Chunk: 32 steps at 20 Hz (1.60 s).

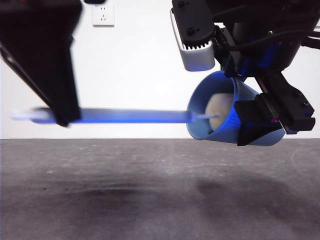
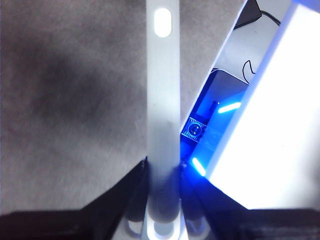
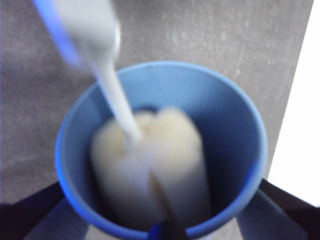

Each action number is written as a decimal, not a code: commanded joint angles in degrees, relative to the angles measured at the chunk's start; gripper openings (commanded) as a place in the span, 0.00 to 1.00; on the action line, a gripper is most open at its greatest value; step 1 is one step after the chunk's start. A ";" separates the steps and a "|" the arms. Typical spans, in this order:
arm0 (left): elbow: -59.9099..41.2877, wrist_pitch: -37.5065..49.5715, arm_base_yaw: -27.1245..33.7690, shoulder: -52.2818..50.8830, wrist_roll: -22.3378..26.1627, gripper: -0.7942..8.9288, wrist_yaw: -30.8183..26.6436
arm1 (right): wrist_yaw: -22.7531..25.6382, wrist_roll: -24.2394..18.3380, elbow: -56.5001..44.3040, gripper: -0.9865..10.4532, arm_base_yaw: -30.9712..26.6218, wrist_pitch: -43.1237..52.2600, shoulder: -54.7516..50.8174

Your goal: Pick up the cup brush,pick up the cup,insert the brush into the cup,clean the cup,put the cup brush back,put the cup back to the fixed position on the table

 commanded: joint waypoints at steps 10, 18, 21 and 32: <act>0.00 5.99 -1.55 2.19 -5.77 0.07 0.26 | -0.13 2.29 0.26 0.08 0.59 1.01 0.37; 0.00 -4.90 -1.46 -6.34 -6.01 0.07 -5.81 | 1.18 4.44 0.26 0.08 0.33 -1.20 0.35; 0.00 -13.03 -1.42 -11.93 -6.27 0.07 -7.41 | 1.31 5.29 0.26 0.08 0.00 -1.18 0.35; -0.02 -24.24 -1.42 -26.95 -19.82 0.07 -16.46 | 4.57 25.88 0.83 0.08 -0.31 2.47 -6.67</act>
